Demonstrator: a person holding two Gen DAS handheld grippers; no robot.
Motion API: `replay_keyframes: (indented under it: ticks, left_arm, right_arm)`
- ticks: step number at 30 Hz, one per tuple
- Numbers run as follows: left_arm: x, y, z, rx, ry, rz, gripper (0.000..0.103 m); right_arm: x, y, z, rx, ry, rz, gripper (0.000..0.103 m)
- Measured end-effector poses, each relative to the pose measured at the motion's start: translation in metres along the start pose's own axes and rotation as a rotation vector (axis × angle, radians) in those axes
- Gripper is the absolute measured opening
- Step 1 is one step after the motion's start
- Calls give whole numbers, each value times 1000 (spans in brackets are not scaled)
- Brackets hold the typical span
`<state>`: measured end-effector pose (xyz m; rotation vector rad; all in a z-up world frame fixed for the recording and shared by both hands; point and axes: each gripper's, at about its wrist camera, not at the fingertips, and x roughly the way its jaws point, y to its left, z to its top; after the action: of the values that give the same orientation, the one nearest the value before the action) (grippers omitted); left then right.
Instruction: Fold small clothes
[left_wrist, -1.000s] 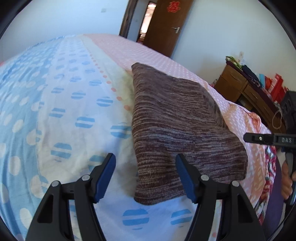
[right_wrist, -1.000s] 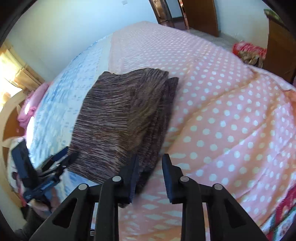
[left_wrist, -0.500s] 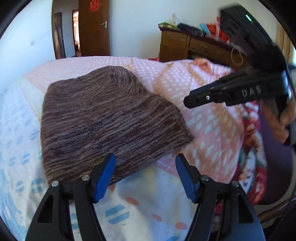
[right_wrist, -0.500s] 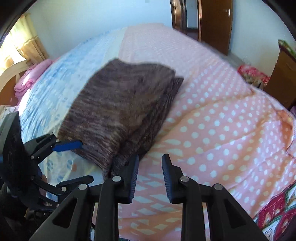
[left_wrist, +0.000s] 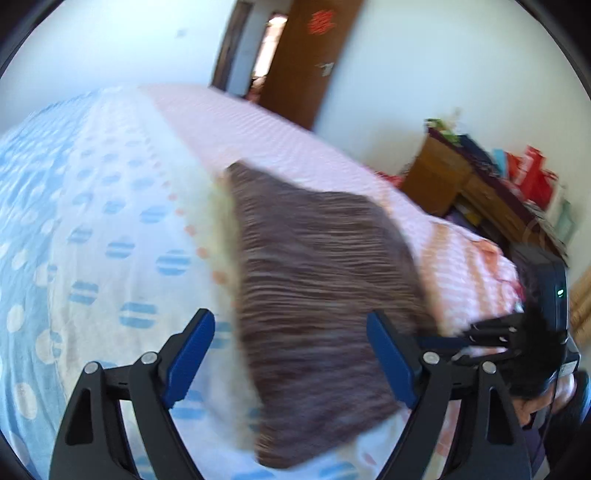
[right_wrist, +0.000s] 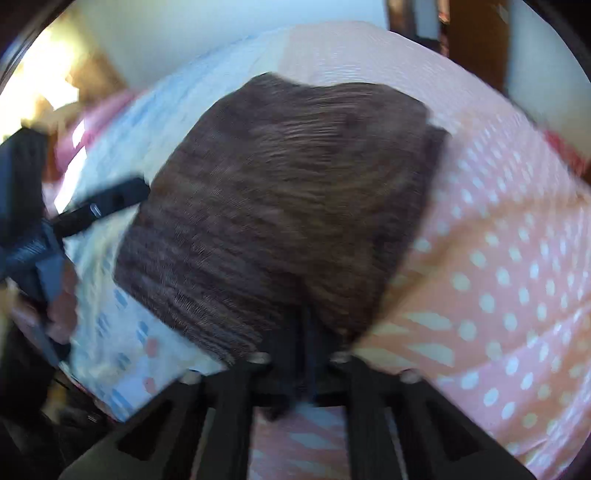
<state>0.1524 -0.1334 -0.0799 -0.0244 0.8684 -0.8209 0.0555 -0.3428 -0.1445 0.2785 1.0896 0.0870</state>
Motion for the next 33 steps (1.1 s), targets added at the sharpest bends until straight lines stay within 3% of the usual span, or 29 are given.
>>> replay_keyframes:
  ticks: [2,4,9,11,14,17,18,20,21,22,33]
  left_arm:
    - [13,6,-4,-5,44,46,87]
    - [24,11,-12,-1,78,68,88]
    - [22,3,-20,23,46,103,93]
    - [20,1,-19,22,51,131,93]
    - [6,-10,-19,69,19,216,93]
    - [-4,-27,-17,140,-24,309,93]
    - [-9,-34,-17,155,-34,320,93]
    - [-23,-41,-20,173,-50,325,93]
    - [-28,-44,-21,177,-57,327,94]
    - [-35,-48,-22,179,-63,331,96]
    - [-85,-81,-32,195,-154,378,103]
  right_arm:
    - [-10,-12,-1,86,-21,51,0]
    - [-19,-4,0,51,-66,-15,0]
    - [-38,18,26,6,-230,-146,4]
    - [-45,20,34,26,-259,-156,4]
    - [-61,24,34,37,-303,-138,4]
    - [-76,37,21,37,-344,-179,5]
    - [-78,42,17,41,-356,-181,12]
    - [-91,50,0,46,-391,-200,43]
    - [-97,53,-8,52,-412,-221,66]
    - [-103,54,-16,58,-441,-241,74]
    - [-148,95,-68,39,-611,-396,74]
